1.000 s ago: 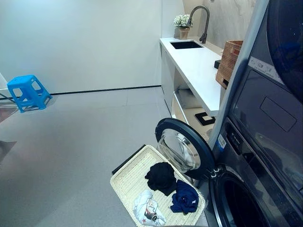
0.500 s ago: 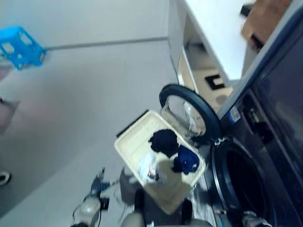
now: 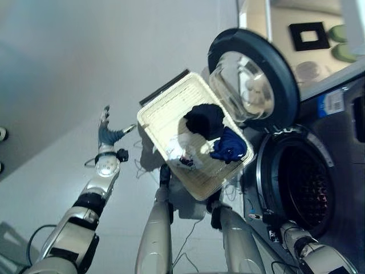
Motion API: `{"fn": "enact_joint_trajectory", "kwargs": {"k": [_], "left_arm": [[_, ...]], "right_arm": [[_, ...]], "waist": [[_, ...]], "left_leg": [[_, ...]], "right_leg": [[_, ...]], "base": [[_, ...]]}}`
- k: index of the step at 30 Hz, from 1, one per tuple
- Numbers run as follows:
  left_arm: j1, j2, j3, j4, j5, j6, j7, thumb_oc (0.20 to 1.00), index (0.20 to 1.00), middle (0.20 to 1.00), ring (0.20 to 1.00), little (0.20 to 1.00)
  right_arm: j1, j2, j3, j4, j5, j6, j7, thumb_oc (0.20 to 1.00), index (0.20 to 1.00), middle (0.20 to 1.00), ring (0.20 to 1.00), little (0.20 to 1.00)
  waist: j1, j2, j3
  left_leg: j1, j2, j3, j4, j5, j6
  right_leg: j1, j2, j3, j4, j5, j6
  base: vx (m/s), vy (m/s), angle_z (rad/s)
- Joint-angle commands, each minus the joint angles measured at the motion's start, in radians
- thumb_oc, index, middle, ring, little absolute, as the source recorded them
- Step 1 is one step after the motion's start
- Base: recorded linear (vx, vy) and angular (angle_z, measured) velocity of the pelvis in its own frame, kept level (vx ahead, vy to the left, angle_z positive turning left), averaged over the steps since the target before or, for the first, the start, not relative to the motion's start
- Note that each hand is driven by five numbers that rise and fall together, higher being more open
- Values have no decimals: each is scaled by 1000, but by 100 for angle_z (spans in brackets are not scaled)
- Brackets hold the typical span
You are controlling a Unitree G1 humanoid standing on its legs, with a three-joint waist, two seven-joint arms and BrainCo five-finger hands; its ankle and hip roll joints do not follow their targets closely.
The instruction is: Put the clothes into the washing machine.
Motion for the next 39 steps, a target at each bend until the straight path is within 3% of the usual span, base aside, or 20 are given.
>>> {"fn": "enact_joint_trajectory", "kwargs": {"k": [1, 9, 22, 29, 39], "left_arm": [[-51, 11, 14, -68, 118, -61, 37, 1000, 1000, 1000, 1000, 1000], [-223, 132, -190, -176, 404, -19, -18, 1000, 1000, 1000, 1000, 1000], [-410, 208, -479, -206, 452, 54, -299, 1000, 1000, 1000, 1000, 1000], [-429, 183, -528, -116, 434, 175, -498, 1000, 1000, 1000, 1000, 1000], [-383, 169, -561, 17, 453, 232, -628, 1000, 1000, 1000, 1000, 1000]], "right_arm": [[28, -27, 20, -34, 39, 9, -7, 1000, 1000, 1000, 1000, 1000], [-26, -67, 16, -59, 50, 14, 8, 1000, 1000, 1000, 1000, 1000], [-85, -109, 21, -50, 37, 17, 34, 1000, 1000, 1000, 1000, 1000], [-110, -113, 26, -45, 43, 20, 35, 1000, 1000, 1000, 1000, 1000], [-117, -124, 33, -58, 49, 23, 36, 1000, 1000, 1000, 1000, 1000]], "waist": [[-20, -30, -7], [-57, -26, -7], [-95, -11, -7], [-108, -15, -7], [-117, -11, -7]], "left_leg": [[-50, -80, 24, 144, -151, 52], [-202, -88, 26, 229, -173, 48], [-275, -82, 29, 270, -187, 44], [-300, -78, 33, 278, -184, 40], [-319, -77, 40, 273, -178, 38]], "right_leg": [[-36, 17, 21, -205, 233, 83], [-182, 25, 33, -169, 250, 78], [-263, 29, 58, -155, 262, 84], [-287, 32, 62, -158, 273, 89], [-306, 35, 67, -170, 285, 90]], "base": [[-19, -14, -5], [-6, 2, -2], [6, 17, -2], [0, 0, 0], [2, 1, 0]]}}
